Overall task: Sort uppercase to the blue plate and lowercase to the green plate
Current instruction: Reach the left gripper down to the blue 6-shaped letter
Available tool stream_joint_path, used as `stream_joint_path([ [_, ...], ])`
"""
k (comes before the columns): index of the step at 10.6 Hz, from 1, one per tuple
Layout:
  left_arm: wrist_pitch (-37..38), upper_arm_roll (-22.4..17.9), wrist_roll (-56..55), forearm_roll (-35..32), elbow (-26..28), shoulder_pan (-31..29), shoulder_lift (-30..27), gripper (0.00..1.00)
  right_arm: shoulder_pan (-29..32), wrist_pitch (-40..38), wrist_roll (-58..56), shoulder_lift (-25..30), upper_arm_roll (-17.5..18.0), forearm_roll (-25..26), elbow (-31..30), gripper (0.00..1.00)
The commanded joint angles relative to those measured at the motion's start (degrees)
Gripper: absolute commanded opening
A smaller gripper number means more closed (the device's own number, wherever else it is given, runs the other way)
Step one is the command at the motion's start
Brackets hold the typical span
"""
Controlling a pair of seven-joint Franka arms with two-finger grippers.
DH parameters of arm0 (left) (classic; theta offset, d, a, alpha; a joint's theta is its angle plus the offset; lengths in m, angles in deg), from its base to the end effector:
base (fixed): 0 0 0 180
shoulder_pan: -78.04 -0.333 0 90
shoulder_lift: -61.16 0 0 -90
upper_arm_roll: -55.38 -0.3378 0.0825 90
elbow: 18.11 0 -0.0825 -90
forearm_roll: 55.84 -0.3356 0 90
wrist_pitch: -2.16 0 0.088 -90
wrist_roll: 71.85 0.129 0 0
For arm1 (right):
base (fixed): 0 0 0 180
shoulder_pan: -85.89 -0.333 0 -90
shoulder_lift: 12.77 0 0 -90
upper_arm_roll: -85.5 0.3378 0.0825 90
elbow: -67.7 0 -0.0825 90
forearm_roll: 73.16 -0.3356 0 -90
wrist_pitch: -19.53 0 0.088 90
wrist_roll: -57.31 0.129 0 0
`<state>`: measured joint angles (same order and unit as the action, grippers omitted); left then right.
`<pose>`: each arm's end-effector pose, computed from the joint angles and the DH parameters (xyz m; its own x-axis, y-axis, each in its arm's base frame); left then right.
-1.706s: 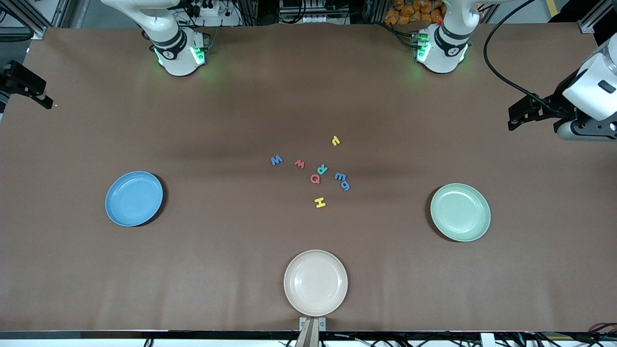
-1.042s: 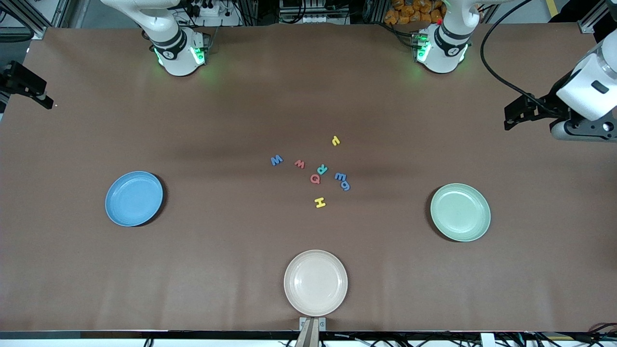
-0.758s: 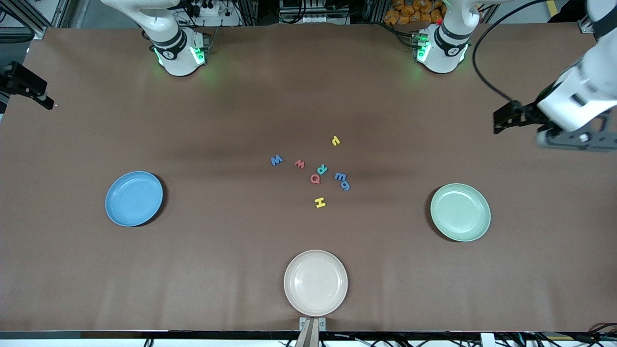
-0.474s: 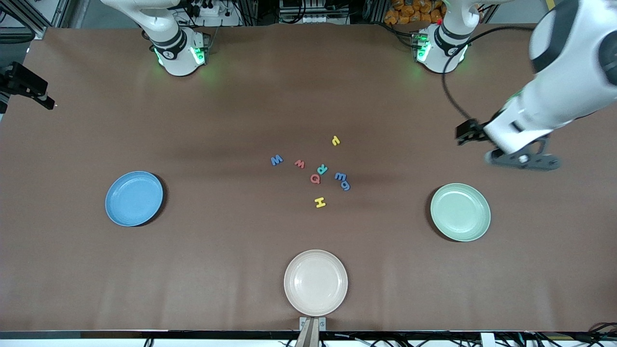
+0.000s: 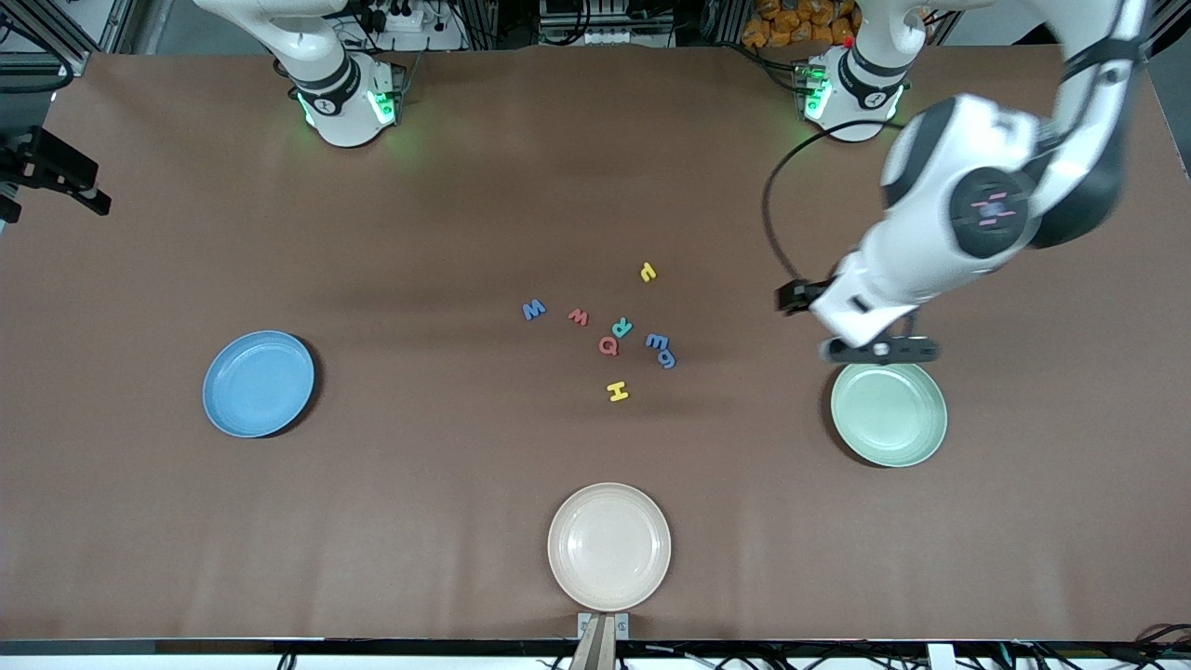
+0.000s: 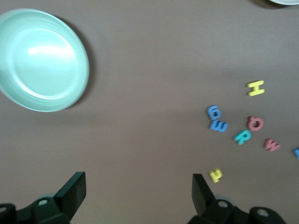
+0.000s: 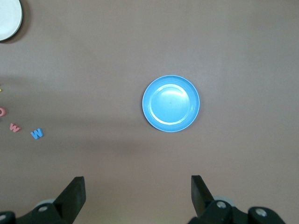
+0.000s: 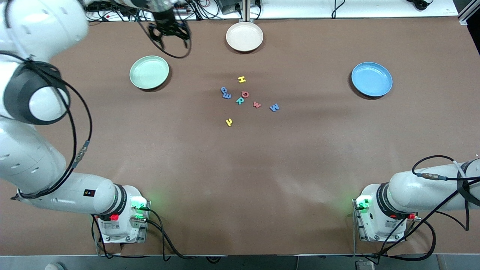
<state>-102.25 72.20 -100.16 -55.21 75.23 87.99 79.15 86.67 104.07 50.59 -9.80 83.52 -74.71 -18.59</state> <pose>0.5397 -0.2525 0.4521 0.9892 0.0359 -0.1421 0.0415 -0.9985 0.0366 0.4789 -0.0200 0.6685 0.9971 0.0716 0.0245 0.0722 -0.9970 -0.0260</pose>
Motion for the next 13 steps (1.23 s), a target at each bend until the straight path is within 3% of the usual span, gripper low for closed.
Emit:
stream_joint_path([
  [1, -6.0, -0.2, -9.4, 0.8, -0.5, 4.7, 4.8, 1.00, 0.3, -0.1, 0.2, -0.1, 0.3, -1.1, -1.6, 1.00],
  [6, -19.9, -0.3, -23.2, -5.0, -0.6, 11.1, 15.6, 1.00, -1.6, 1.0, 0.2, -2.8, 0.4, -1.1, -2.9, 1.00],
  [10, -24.6, -0.5, -28.9, -11.5, -0.7, 14.1, 20.8, 1.00, -3.8, 1.1, 0.3, -6.7, 0.5, -1.3, -2.9, 1.00],
  [13, -26.9, -0.5, -32.3, -15.2, -0.8, 14.8, 23.3, 0.93, -4.3, 3.2, 0.7, -11.9, 0.5, -7.3, -3.0, 1.00],
])
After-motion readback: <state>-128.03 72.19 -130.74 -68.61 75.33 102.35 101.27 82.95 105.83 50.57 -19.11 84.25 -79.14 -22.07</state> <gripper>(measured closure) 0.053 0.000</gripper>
